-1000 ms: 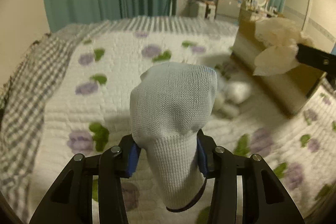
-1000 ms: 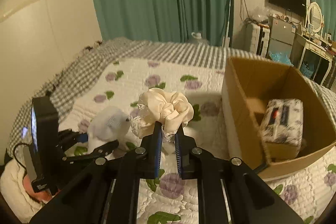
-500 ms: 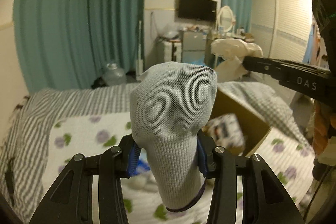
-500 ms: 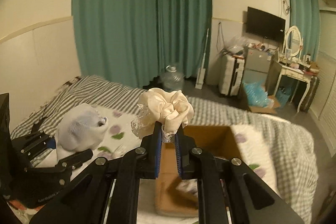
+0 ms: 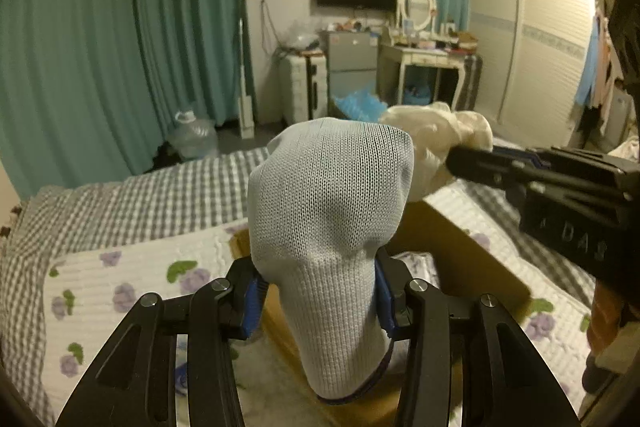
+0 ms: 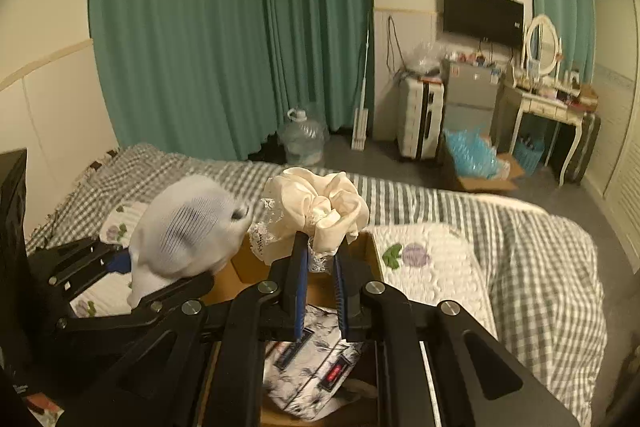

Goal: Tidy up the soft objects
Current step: 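Carry the sock and scrunchie over the box and release them inside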

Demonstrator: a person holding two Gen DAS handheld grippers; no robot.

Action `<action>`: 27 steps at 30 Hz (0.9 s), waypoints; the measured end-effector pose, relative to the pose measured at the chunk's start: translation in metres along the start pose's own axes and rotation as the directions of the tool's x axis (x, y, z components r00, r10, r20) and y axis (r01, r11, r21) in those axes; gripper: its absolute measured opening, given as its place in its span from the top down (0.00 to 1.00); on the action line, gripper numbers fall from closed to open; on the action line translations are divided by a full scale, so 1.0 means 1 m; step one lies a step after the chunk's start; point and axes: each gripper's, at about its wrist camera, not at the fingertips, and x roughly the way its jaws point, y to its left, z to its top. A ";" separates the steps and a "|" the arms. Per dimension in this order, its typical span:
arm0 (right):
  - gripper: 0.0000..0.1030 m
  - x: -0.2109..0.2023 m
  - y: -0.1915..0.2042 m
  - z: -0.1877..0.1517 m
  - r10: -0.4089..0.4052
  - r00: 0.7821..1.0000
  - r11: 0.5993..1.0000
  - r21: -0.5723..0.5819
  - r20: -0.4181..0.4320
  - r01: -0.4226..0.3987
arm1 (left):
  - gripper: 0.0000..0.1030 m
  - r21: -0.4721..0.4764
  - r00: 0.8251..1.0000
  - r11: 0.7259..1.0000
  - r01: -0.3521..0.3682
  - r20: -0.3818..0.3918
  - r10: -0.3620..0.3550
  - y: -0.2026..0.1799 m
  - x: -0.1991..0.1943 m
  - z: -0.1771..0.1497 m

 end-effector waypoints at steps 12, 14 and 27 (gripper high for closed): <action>0.89 0.062 -0.031 -0.029 0.050 0.996 0.998 0.027 -0.080 -0.048 | 0.53 -0.002 0.998 0.999 -0.037 -0.058 0.037 -0.015 0.039 -0.008; 0.81 0.063 -0.032 -0.030 0.059 0.996 0.998 0.032 -0.066 -0.057 | 0.46 0.012 0.997 0.999 -0.045 -0.064 0.046 -0.019 0.039 -0.009; 0.21 0.019 -0.042 -0.010 0.035 0.999 0.996 0.082 0.031 -0.038 | 0.42 0.037 0.995 0.996 -0.087 -0.053 0.089 -0.017 0.008 0.001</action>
